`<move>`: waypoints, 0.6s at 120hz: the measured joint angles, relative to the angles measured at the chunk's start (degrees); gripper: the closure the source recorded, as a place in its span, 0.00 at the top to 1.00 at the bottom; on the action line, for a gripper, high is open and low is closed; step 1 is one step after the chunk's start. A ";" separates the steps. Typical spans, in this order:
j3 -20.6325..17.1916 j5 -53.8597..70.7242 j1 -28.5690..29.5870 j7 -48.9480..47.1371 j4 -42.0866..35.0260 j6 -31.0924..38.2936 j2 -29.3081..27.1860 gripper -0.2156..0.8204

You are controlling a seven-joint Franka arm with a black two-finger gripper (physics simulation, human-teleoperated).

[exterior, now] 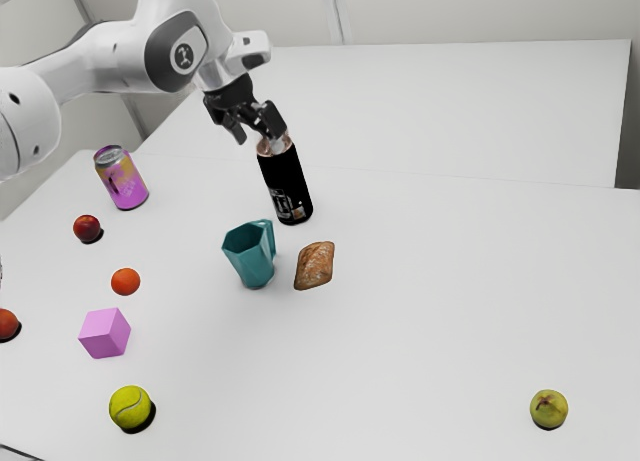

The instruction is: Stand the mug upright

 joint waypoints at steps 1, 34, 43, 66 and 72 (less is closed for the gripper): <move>0.00 0.00 0.00 -0.01 0.70 -0.50 0.34 0.78; 0.12 -0.06 -0.21 -0.18 8.72 -11.12 2.22 0.79; 0.13 -0.11 -0.23 -0.21 8.83 -12.34 2.10 0.79; 0.17 -0.24 -0.22 -0.28 8.79 -13.98 1.89 0.79; 0.18 -0.29 -0.22 -0.29 8.78 -14.20 1.89 0.79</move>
